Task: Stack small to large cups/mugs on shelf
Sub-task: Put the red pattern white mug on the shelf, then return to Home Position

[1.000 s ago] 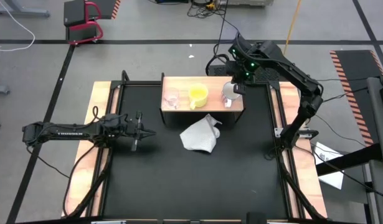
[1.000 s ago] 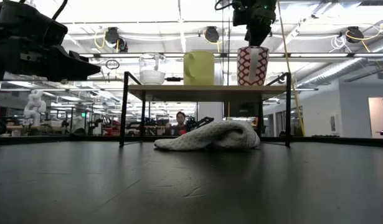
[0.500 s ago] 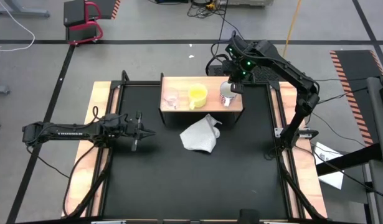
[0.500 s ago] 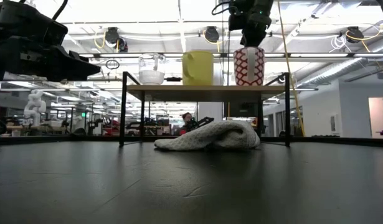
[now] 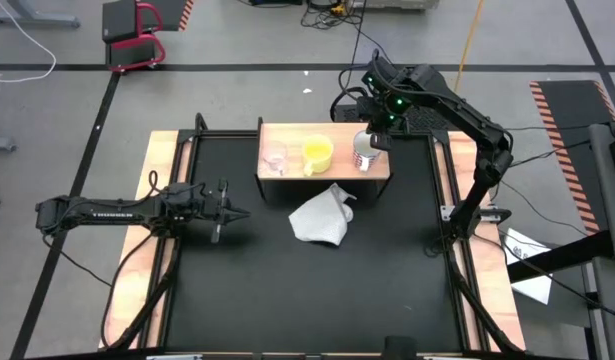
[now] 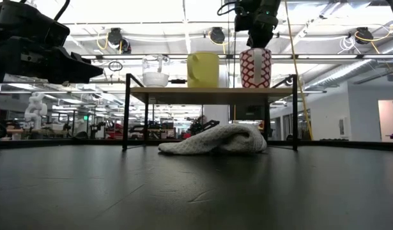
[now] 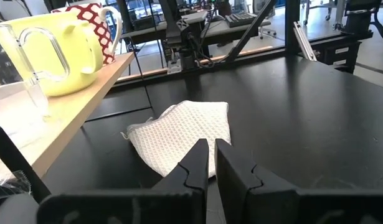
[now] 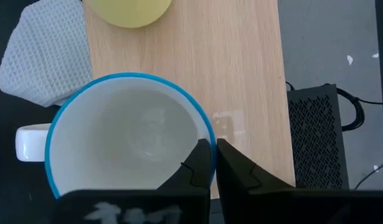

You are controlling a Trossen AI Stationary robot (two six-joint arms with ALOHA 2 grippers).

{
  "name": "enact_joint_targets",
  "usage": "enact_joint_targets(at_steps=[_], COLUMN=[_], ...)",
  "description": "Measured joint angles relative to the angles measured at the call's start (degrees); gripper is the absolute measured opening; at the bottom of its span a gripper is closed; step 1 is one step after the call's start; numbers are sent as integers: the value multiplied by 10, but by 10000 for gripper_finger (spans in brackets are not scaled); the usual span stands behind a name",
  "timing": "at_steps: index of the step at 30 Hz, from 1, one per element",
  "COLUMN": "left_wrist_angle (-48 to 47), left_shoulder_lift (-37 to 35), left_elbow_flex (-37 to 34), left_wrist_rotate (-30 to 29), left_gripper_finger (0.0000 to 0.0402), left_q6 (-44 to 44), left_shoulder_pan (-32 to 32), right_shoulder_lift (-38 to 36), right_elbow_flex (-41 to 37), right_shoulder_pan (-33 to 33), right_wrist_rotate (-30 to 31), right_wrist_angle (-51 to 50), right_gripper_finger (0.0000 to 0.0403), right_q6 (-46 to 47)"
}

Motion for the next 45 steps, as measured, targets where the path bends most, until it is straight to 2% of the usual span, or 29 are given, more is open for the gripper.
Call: enact_joint_targets(at_steps=[9,23,34,45], left_wrist_angle=[0,0,0,-1], left_shoulder_lift=[0,0,0,0], left_elbow_flex=[0,0,0,0], left_wrist_rotate=[0,0,0,1], left_gripper_finger=[31,31,31,31], left_q6=[-1,-1,-1,-9], left_shoulder_pan=[0,0,0,0], right_shoulder_lift=[0,3,3,2], right_elbow_flex=[0,-3,-3,-2], right_shoulder_pan=[0,1,2,2], right_wrist_rotate=[-1,-16,-17,-17], right_wrist_angle=[2,8,18,21], right_gripper_finger=[2,64,87,131], right_q6=[5,12,15,19])
